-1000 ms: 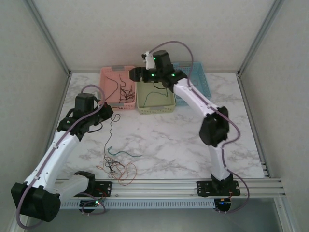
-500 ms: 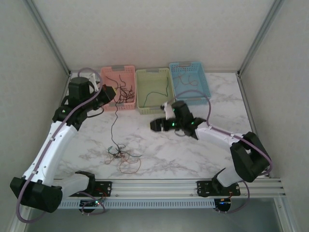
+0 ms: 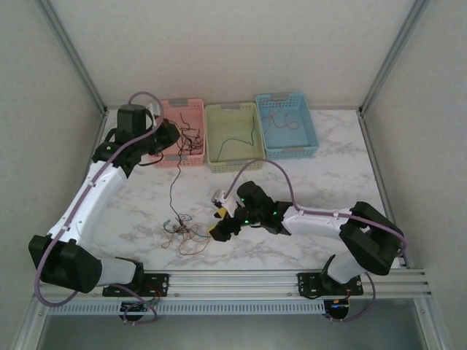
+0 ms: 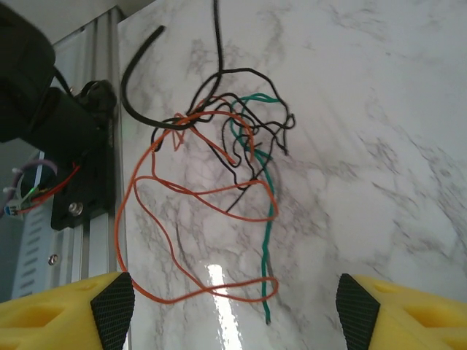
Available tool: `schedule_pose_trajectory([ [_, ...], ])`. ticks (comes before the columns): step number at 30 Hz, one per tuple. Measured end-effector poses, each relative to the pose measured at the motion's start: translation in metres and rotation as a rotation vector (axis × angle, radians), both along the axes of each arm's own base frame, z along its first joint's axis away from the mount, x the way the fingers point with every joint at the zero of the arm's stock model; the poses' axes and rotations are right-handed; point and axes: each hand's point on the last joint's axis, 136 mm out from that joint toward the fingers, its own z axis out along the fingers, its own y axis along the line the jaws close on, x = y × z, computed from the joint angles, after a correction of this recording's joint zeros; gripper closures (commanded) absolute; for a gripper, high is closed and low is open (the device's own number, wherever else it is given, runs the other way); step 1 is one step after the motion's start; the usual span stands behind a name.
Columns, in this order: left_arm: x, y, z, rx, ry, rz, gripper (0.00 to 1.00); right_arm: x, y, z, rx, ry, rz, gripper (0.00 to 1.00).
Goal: Untangle the cables
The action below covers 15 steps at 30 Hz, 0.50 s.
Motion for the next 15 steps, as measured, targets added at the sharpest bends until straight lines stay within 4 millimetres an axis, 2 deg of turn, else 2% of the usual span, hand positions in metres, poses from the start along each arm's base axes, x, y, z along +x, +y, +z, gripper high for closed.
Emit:
schedule_pose_trajectory([
  [9,0.0,0.002,0.004,0.018,-0.01,0.005,1.0,-0.021,0.026,-0.01,-0.013,-0.089,0.158,0.23],
  [15,0.0,0.003,0.003,0.024,-0.007,0.005,1.0,-0.026,0.034,-0.027,-0.044,-0.102,0.199,0.27],
])
